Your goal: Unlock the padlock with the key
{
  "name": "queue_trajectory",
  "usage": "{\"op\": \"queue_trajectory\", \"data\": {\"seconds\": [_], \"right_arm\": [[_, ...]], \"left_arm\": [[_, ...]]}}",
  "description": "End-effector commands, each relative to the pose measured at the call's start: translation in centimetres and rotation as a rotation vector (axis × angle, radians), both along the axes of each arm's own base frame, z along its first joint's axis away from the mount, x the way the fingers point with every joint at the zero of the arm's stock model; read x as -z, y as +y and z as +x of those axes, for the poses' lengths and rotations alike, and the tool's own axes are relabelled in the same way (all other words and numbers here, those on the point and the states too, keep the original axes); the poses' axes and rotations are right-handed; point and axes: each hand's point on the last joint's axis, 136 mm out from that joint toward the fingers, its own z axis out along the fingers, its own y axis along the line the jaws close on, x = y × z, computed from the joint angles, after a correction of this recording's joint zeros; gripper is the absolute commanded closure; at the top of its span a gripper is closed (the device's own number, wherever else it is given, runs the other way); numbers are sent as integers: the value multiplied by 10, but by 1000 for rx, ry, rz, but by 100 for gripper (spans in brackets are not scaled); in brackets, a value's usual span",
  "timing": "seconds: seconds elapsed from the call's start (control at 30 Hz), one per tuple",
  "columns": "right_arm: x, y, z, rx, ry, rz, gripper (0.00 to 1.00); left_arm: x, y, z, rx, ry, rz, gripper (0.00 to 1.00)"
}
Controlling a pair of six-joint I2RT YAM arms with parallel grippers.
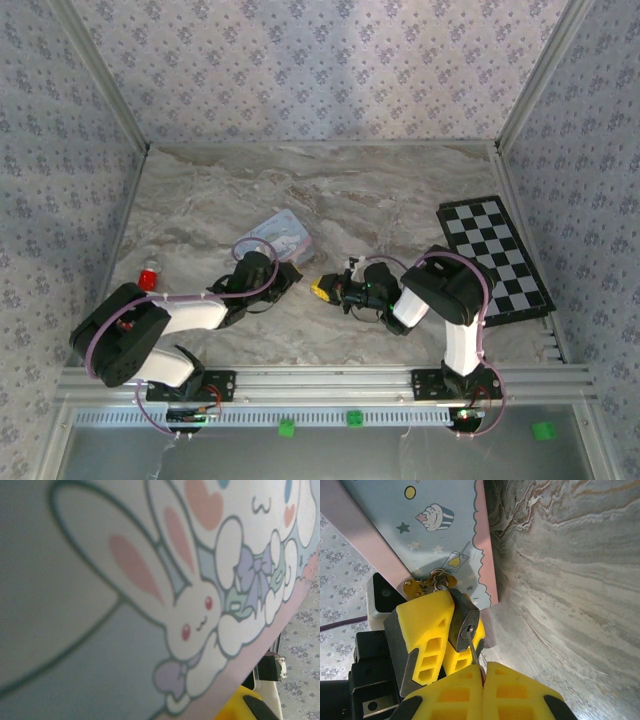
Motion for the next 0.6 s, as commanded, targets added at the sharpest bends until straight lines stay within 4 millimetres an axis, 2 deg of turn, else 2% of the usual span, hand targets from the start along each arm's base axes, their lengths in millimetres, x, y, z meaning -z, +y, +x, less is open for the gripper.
{"op": "queue_trajectory", "data": {"seconds": [0.0,0.2,0.57], "right_arm": [[-11,5,1,-11,-16,35,100],[-14,14,0,-23,-27,44,100],[-13,13,5,-13,-25,44,100]], "left_arm": [[-15,-13,-1,18,23,-95,100],[-19,-13,1,13,3,-107,100],[-24,-11,0,5,-5,-122,100]]}}
